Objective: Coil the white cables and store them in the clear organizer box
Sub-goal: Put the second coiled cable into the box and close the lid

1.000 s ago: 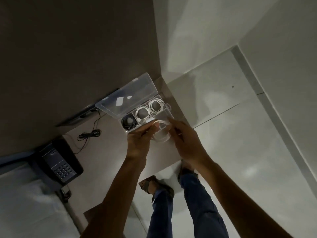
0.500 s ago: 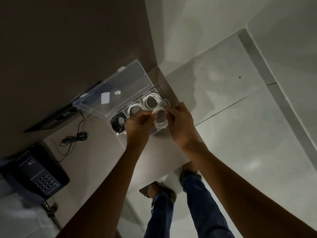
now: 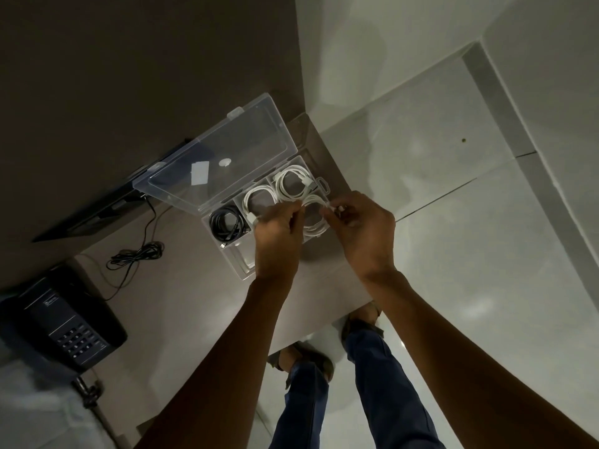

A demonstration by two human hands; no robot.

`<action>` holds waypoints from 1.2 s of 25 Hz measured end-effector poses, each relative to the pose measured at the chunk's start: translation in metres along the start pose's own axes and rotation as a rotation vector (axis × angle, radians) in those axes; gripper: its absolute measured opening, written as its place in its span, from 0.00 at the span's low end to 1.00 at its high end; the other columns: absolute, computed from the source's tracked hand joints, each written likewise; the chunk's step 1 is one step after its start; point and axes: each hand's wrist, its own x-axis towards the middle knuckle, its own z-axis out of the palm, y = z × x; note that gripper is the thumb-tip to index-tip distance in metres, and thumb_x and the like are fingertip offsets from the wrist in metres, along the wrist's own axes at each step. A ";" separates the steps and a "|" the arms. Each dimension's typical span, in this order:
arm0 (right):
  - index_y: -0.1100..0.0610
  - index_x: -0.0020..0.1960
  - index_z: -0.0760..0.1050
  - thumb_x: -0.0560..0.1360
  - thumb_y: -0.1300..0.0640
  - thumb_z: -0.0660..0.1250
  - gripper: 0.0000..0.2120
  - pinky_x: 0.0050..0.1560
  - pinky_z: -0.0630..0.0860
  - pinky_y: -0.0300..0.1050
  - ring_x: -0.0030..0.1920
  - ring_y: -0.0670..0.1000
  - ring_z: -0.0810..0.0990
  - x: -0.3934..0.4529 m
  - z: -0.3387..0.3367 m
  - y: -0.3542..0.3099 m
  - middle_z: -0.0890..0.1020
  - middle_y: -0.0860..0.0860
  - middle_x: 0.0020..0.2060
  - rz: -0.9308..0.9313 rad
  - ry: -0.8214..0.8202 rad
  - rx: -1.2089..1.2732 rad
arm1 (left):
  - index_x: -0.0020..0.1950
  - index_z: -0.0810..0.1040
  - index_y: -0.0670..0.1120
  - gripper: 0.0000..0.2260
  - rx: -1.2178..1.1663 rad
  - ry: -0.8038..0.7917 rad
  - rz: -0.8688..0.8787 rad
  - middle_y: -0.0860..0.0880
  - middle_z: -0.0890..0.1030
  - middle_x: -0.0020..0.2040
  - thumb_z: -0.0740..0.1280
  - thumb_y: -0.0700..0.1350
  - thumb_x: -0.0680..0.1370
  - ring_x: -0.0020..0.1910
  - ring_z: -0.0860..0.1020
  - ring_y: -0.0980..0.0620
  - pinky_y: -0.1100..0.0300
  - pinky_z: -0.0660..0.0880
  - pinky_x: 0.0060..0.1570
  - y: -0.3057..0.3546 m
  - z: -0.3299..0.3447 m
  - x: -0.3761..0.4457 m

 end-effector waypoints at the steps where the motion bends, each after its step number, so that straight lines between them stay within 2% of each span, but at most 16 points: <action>1: 0.62 0.52 0.86 0.76 0.59 0.81 0.09 0.52 0.88 0.51 0.44 0.54 0.90 0.000 0.000 -0.001 0.90 0.56 0.44 -0.046 0.024 -0.072 | 0.53 0.88 0.36 0.03 0.002 -0.011 0.024 0.40 0.90 0.45 0.76 0.34 0.81 0.40 0.85 0.52 0.65 0.82 0.45 -0.001 -0.002 -0.001; 3: 0.63 0.49 0.87 0.75 0.58 0.82 0.09 0.49 0.87 0.47 0.42 0.54 0.89 0.002 0.002 0.000 0.90 0.57 0.43 -0.100 0.051 -0.150 | 0.58 0.87 0.34 0.07 0.061 -0.054 0.113 0.37 0.90 0.50 0.75 0.33 0.81 0.47 0.90 0.44 0.58 0.84 0.53 -0.005 -0.005 -0.005; 5: 0.64 0.47 0.87 0.74 0.59 0.82 0.08 0.47 0.86 0.44 0.41 0.56 0.88 0.004 0.008 0.000 0.89 0.59 0.44 -0.096 0.060 -0.168 | 0.66 0.84 0.33 0.13 0.120 -0.135 0.140 0.33 0.88 0.59 0.73 0.35 0.83 0.58 0.88 0.37 0.49 0.85 0.62 -0.006 -0.009 -0.016; 8: 0.63 0.48 0.88 0.73 0.59 0.83 0.08 0.47 0.77 0.31 0.44 0.58 0.87 0.003 0.016 -0.002 0.87 0.62 0.49 -0.049 0.098 -0.177 | 0.73 0.80 0.34 0.21 0.106 -0.242 0.111 0.34 0.83 0.69 0.75 0.42 0.82 0.68 0.82 0.36 0.44 0.81 0.69 -0.007 -0.014 -0.026; 10: 0.63 0.49 0.88 0.73 0.60 0.83 0.09 0.49 0.74 0.28 0.46 0.59 0.87 0.003 0.018 -0.001 0.86 0.63 0.51 -0.034 0.114 -0.154 | 0.72 0.81 0.35 0.23 0.190 -0.236 0.138 0.36 0.84 0.68 0.77 0.45 0.81 0.68 0.81 0.34 0.42 0.78 0.69 -0.011 -0.015 -0.025; 11: 0.64 0.49 0.88 0.72 0.61 0.83 0.09 0.50 0.77 0.30 0.46 0.59 0.87 0.003 0.017 0.001 0.86 0.63 0.52 -0.050 0.109 -0.137 | 0.71 0.82 0.35 0.22 0.242 -0.213 0.161 0.36 0.85 0.66 0.77 0.45 0.80 0.66 0.82 0.32 0.40 0.77 0.67 -0.012 -0.015 -0.023; 13: 0.66 0.52 0.88 0.73 0.64 0.83 0.10 0.53 0.85 0.42 0.48 0.61 0.88 0.004 0.012 0.003 0.86 0.64 0.53 -0.118 0.080 -0.096 | 0.70 0.83 0.35 0.20 0.271 -0.175 0.155 0.36 0.86 0.65 0.77 0.42 0.80 0.64 0.83 0.31 0.39 0.78 0.65 -0.011 -0.013 -0.020; 14: 0.66 0.55 0.88 0.73 0.65 0.82 0.11 0.54 0.87 0.47 0.49 0.61 0.88 0.004 0.009 0.004 0.86 0.65 0.53 -0.169 0.061 -0.093 | 0.69 0.84 0.35 0.19 0.247 -0.161 0.127 0.36 0.86 0.65 0.77 0.41 0.80 0.64 0.83 0.31 0.37 0.79 0.66 -0.009 -0.011 -0.019; 16: 0.66 0.61 0.86 0.75 0.66 0.81 0.16 0.57 0.87 0.50 0.50 0.60 0.89 0.001 0.002 0.006 0.88 0.63 0.52 -0.248 0.016 -0.106 | 0.67 0.85 0.36 0.17 0.142 -0.129 0.036 0.37 0.87 0.63 0.77 0.40 0.80 0.63 0.84 0.33 0.34 0.80 0.64 -0.004 -0.007 -0.017; 18: 0.65 0.64 0.84 0.75 0.65 0.80 0.18 0.58 0.87 0.53 0.51 0.58 0.90 -0.003 -0.002 0.009 0.90 0.61 0.51 -0.241 -0.005 -0.095 | 0.66 0.86 0.37 0.16 0.044 -0.103 -0.038 0.37 0.89 0.59 0.78 0.40 0.79 0.57 0.87 0.36 0.36 0.84 0.59 0.004 -0.002 -0.015; 20: 0.64 0.61 0.86 0.76 0.63 0.80 0.15 0.56 0.88 0.57 0.50 0.58 0.91 -0.004 -0.004 0.010 0.91 0.59 0.50 -0.200 0.006 -0.065 | 0.64 0.86 0.37 0.16 0.004 -0.080 -0.080 0.37 0.89 0.55 0.80 0.40 0.78 0.53 0.88 0.37 0.40 0.86 0.56 0.008 0.000 -0.014; 23: 0.67 0.54 0.87 0.74 0.66 0.82 0.10 0.52 0.88 0.56 0.48 0.61 0.90 0.002 0.002 0.012 0.89 0.62 0.50 -0.166 0.065 0.011 | 0.63 0.86 0.33 0.17 0.096 -0.095 -0.023 0.34 0.89 0.58 0.80 0.40 0.78 0.57 0.87 0.33 0.37 0.85 0.58 0.001 0.002 -0.018; 26: 0.68 0.50 0.87 0.73 0.66 0.82 0.09 0.49 0.88 0.55 0.46 0.64 0.88 0.010 0.009 0.012 0.86 0.66 0.49 -0.145 0.073 -0.003 | 0.65 0.86 0.35 0.17 0.243 -0.111 0.103 0.36 0.87 0.63 0.71 0.45 0.82 0.61 0.84 0.32 0.35 0.80 0.64 -0.006 0.002 -0.023; 28: 0.66 0.50 0.88 0.73 0.62 0.83 0.09 0.46 0.88 0.51 0.43 0.62 0.88 0.012 0.013 0.011 0.88 0.64 0.48 -0.200 0.024 -0.139 | 0.68 0.84 0.37 0.15 0.270 -0.127 0.145 0.36 0.85 0.67 0.70 0.41 0.83 0.60 0.84 0.32 0.36 0.77 0.63 -0.007 0.000 -0.029; 30: 0.64 0.50 0.89 0.73 0.61 0.82 0.08 0.45 0.88 0.52 0.43 0.61 0.88 0.009 0.017 0.009 0.88 0.63 0.47 -0.257 -0.039 -0.230 | 0.71 0.83 0.37 0.19 0.280 -0.147 0.129 0.35 0.84 0.69 0.76 0.33 0.79 0.59 0.84 0.31 0.35 0.78 0.59 -0.005 -0.003 -0.036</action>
